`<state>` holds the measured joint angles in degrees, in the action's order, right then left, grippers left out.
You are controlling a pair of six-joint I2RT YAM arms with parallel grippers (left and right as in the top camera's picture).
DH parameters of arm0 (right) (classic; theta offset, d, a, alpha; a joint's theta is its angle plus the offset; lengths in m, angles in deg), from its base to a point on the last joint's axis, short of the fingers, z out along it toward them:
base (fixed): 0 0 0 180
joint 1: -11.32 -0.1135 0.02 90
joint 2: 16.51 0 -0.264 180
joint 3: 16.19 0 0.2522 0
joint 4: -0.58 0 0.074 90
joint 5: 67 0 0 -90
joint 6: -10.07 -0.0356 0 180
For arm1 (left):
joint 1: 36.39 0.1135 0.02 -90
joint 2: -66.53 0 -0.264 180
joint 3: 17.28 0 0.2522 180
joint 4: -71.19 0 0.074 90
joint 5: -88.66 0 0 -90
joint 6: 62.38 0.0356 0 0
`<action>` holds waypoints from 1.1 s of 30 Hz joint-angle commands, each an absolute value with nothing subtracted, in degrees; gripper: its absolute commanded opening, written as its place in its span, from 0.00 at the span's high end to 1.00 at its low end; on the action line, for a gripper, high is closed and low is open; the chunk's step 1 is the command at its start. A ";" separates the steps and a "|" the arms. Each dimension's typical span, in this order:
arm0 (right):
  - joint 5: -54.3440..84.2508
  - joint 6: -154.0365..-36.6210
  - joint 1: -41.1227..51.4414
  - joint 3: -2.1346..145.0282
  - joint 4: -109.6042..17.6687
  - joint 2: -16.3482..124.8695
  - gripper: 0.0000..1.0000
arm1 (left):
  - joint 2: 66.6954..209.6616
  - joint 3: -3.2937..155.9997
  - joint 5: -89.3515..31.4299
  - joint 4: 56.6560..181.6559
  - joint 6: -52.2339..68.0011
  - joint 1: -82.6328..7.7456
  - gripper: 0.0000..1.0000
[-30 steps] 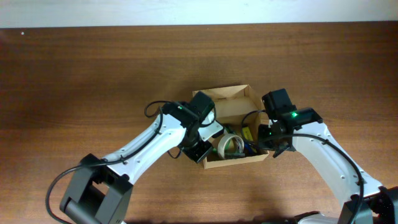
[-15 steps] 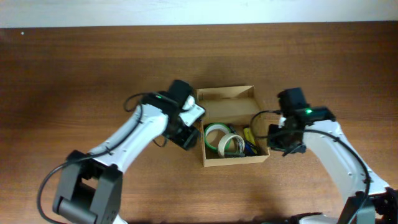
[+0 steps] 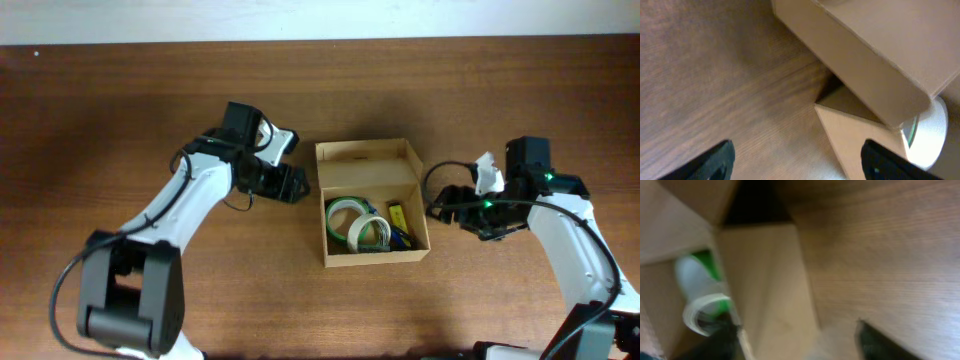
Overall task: Pack container
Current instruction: 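Withdraw both grippers outward from the box sides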
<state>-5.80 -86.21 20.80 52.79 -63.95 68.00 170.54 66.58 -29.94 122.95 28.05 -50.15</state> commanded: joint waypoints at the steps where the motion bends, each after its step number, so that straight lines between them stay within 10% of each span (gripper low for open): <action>1: -14.78 -87.09 22.20 52.97 -62.17 68.24 0.45 | 174.19 66.47 -38.14 120.83 20.62 -48.23 0.23; 10: -14.02 -87.72 26.13 52.97 -60.27 68.83 0.94 | 175.65 66.47 -38.27 119.98 17.73 -46.22 0.75; 33: -20.95 -87.70 28.54 55.74 -51.07 85.29 0.96 | 183.67 66.47 -44.04 100.54 6.06 -46.24 0.98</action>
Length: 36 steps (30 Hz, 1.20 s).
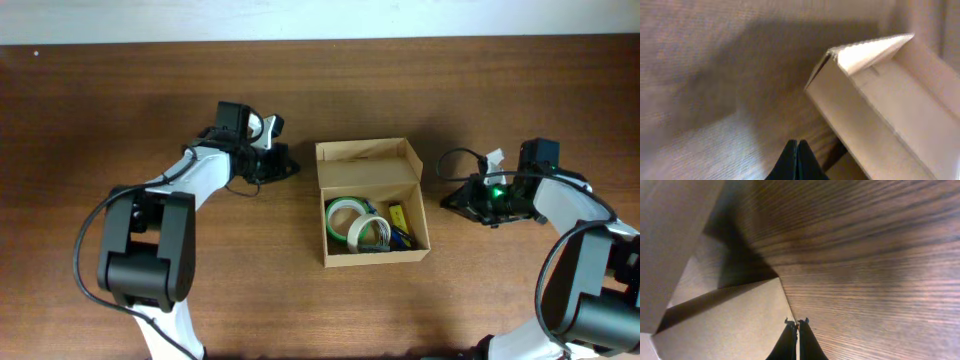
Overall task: Pack container
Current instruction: 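Withdraw both grippers outward from the box sides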
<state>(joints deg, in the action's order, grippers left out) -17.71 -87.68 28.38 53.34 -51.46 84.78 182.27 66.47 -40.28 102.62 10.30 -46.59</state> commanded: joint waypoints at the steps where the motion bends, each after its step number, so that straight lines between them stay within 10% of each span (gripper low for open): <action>1: -21.62 -87.68 28.54 56.29 -51.05 85.29 0.96 | 183.96 66.47 -44.26 99.58 5.14 -46.24 0.98; 36: -22.89 -90.43 23.27 60.14 -50.28 89.75 0.96 | 191.56 66.47 -44.20 93.73 -2.12 -50.98 0.98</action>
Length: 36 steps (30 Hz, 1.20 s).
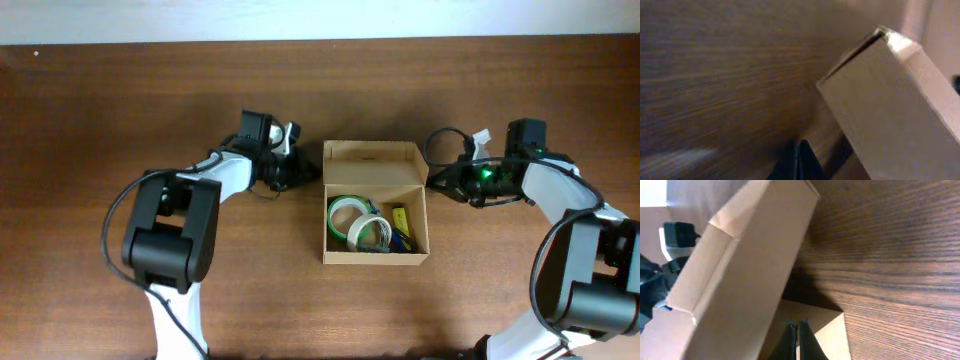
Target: Pack container
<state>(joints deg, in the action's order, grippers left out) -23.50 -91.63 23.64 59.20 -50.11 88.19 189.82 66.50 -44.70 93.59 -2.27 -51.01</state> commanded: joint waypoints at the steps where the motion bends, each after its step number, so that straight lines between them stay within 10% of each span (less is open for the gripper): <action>1: -22.87 -90.19 23.27 60.14 -50.28 90.05 0.96 | 191.94 66.47 -44.24 93.53 -2.14 -50.98 0.98; 36: -21.36 -83.70 23.44 60.16 -58.24 90.86 0.96 | 192.20 66.58 -58.90 74.01 -12.52 -50.96 0.98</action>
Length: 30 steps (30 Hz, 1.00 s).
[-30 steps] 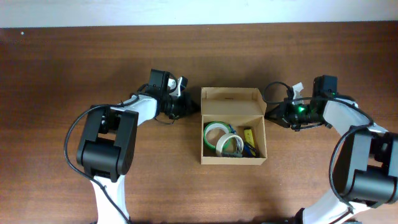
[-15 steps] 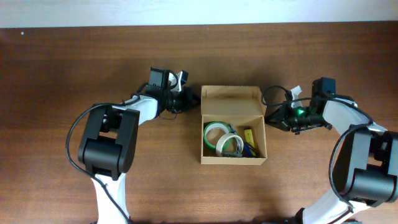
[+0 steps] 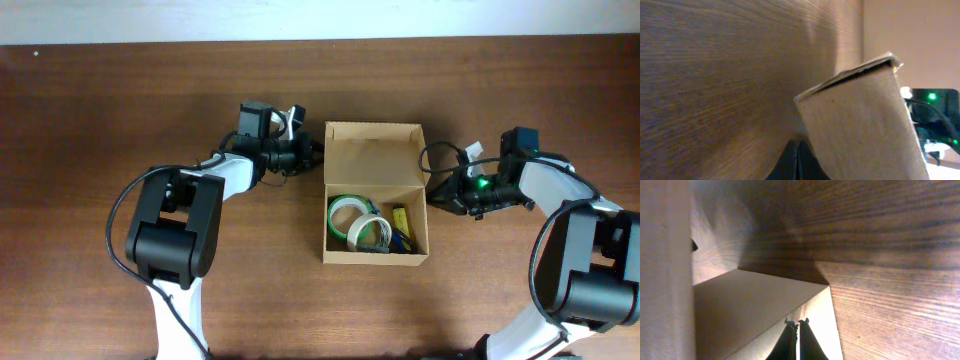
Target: Pack container
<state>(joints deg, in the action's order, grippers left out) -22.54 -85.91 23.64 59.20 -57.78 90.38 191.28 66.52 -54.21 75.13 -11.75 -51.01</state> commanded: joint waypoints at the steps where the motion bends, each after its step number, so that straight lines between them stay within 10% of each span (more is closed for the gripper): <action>1: -21.36 -83.70 23.66 60.16 -58.22 90.86 0.96 | 192.20 66.58 -59.84 73.33 -12.72 -50.96 0.98; 30: -17.82 -67.70 42.94 88.37 -89.78 84.35 0.73 | 189.88 66.60 -80.19 50.36 -25.37 -50.11 0.98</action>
